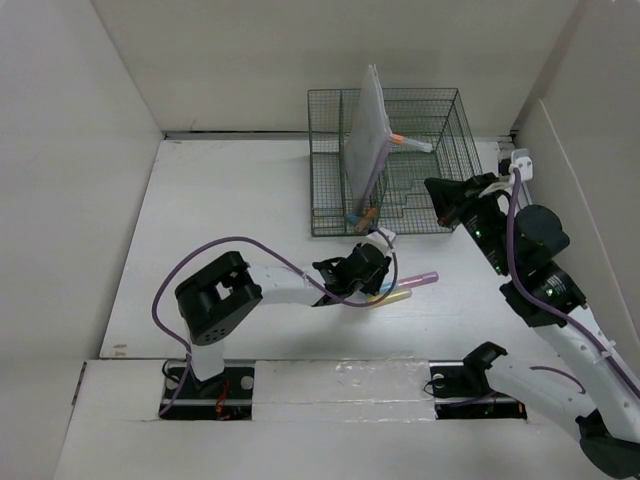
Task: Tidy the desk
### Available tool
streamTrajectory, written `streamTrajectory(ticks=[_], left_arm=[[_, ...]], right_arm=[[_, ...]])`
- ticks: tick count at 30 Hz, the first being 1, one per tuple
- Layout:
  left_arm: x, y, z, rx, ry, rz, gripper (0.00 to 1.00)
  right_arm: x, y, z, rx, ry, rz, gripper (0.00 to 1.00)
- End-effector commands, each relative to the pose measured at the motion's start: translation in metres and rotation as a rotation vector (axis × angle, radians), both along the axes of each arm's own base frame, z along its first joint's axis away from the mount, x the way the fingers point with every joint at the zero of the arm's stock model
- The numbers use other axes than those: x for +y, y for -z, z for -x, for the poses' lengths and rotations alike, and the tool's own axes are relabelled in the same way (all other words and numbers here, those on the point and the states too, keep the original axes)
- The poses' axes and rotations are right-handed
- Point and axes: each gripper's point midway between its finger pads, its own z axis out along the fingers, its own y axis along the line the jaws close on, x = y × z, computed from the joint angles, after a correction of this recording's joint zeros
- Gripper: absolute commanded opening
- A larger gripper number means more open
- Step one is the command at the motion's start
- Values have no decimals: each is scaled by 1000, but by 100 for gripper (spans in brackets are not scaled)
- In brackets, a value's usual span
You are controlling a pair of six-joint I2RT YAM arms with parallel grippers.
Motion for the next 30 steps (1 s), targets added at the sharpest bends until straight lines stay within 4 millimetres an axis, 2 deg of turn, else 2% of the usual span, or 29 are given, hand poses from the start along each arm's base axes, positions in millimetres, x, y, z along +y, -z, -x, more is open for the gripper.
streamTrajectory(ticks=[1, 17, 23, 30], left_arm=[[-27, -28, 0, -27, 71, 114, 36], [-4, 6, 25, 30, 165, 33, 34], [1, 9, 34, 45, 198, 33, 35], [9, 26, 34, 59, 185, -24, 40]], right_arm=[[-1, -27, 7, -83, -18, -53, 3], [1, -24, 6, -74, -27, -55, 6], [5, -20, 2, -63, -31, -50, 15], [5, -22, 3, -68, -37, -56, 19]])
